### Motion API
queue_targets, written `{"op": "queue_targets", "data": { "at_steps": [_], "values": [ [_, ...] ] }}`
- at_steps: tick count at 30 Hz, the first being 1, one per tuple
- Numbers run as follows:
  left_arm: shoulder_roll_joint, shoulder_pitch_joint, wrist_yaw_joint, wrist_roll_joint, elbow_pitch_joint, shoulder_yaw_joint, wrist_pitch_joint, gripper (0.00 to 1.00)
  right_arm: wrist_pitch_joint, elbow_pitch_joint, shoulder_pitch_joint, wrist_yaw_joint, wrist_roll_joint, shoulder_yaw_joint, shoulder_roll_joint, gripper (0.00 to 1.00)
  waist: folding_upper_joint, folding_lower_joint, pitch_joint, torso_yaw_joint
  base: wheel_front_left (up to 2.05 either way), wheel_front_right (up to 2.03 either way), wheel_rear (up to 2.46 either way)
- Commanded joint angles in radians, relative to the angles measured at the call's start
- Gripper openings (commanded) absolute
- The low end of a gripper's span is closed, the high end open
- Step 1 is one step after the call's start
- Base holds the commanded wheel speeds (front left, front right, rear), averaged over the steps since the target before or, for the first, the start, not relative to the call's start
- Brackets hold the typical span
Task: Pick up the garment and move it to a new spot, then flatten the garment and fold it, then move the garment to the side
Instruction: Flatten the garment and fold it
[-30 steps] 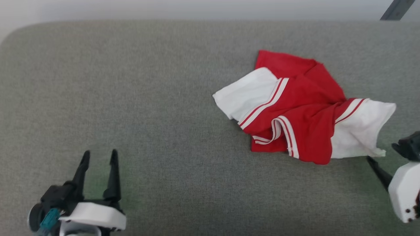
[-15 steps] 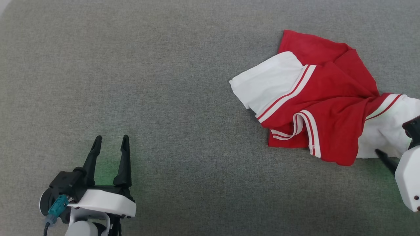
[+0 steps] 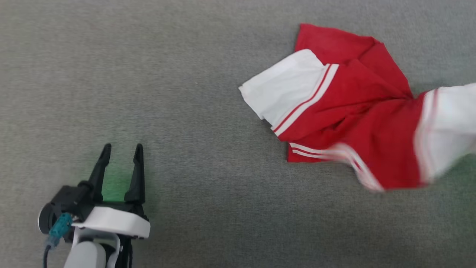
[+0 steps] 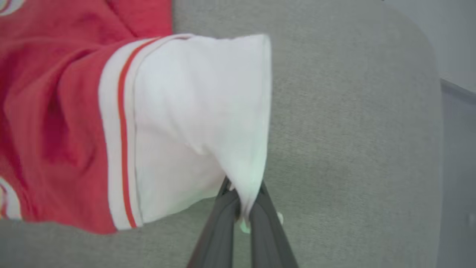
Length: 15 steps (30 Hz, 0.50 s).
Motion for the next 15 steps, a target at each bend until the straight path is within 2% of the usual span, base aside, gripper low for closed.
{"op": "queue_targets", "data": {
  "at_steps": [1,7,15],
  "values": [
    [0.008,-0.025,-0.002,-0.005,-0.009,-0.003,-0.005,1.0,-0.012,0.018,-0.021,0.0,0.007,-0.052,0.004,0.0,-0.0001,0.0,0.021,-0.018,0.0,0.0,0.0],
    [0.031,-0.057,-0.002,-0.011,-0.018,-0.019,-0.005,1.0,-0.033,0.132,-0.043,0.0,-0.009,-0.238,-0.002,0.0,-0.0001,0.0,0.064,-0.031,0.0,0.0,0.0],
    [0.055,-0.083,-0.002,-0.024,-0.019,-0.039,-0.005,1.0,-0.119,0.341,-0.109,0.0,-0.089,-0.364,0.005,0.0,-0.0001,0.0,0.093,-0.021,0.0,0.0,0.0]
  ]
}}
